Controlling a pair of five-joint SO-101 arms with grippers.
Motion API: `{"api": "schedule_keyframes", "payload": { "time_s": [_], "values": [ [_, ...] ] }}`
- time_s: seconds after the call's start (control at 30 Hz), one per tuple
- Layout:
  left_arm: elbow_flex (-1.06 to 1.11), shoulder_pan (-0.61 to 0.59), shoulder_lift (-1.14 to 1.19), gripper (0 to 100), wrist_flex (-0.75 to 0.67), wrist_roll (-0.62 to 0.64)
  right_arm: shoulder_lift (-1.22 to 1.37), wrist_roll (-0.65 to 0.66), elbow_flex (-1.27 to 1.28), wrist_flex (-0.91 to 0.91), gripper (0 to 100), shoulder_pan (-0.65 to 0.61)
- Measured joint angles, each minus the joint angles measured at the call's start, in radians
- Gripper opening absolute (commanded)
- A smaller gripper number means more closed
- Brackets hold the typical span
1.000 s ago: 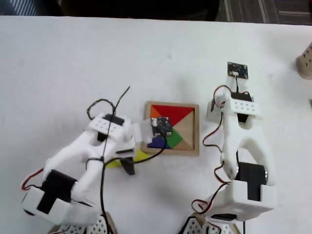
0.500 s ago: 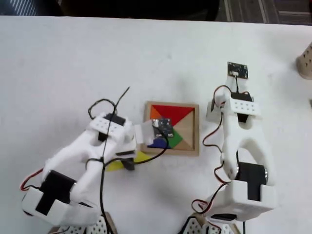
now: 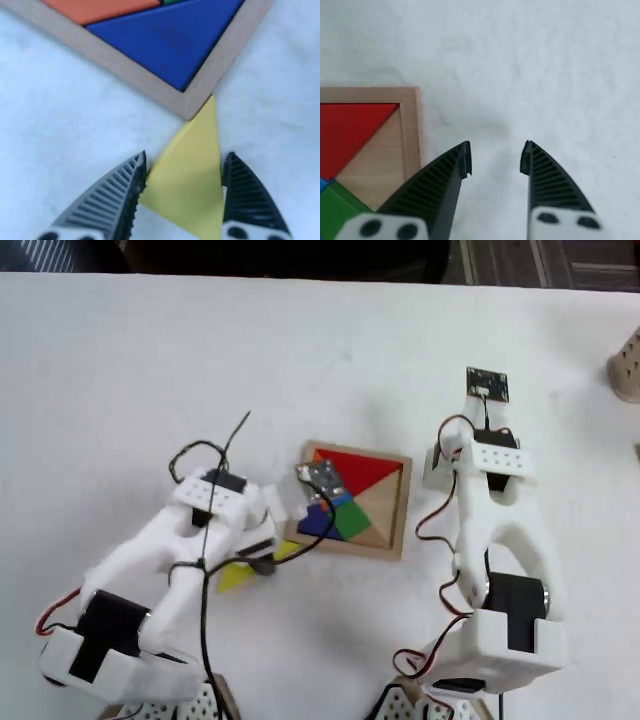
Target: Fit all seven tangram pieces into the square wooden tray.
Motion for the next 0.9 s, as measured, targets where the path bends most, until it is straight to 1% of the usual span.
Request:
{"api": "schedule_keyframes", "payload": {
  "time_s": [0.2,0.5,0.6,0.67,0.73,0.83,0.9],
  "values": [
    [-0.003,-0.060,0.000,21,0.000,0.087,0.000,0.000,0.000,0.000,16.3,0.000],
    [-0.020,-0.203,0.002,21,-0.018,0.328,0.000,0.000,0.000,0.000,16.3,-0.003],
    [-0.021,-0.241,0.002,21,-0.031,0.373,0.000,0.000,0.000,0.000,16.3,-0.003],
    [-0.021,-0.253,0.002,21,-0.037,0.381,0.000,0.000,0.000,0.000,16.3,-0.003],
    [-0.021,-0.256,0.002,24,-0.037,0.387,0.000,0.000,0.000,0.000,16.3,-0.003],
    [-0.021,-0.262,0.003,35,-0.038,0.390,0.000,0.000,0.000,0.000,16.3,-0.003],
    [-0.021,-0.288,0.003,41,-0.040,0.390,0.000,0.000,0.000,0.000,16.3,-0.003]
  ]
}}
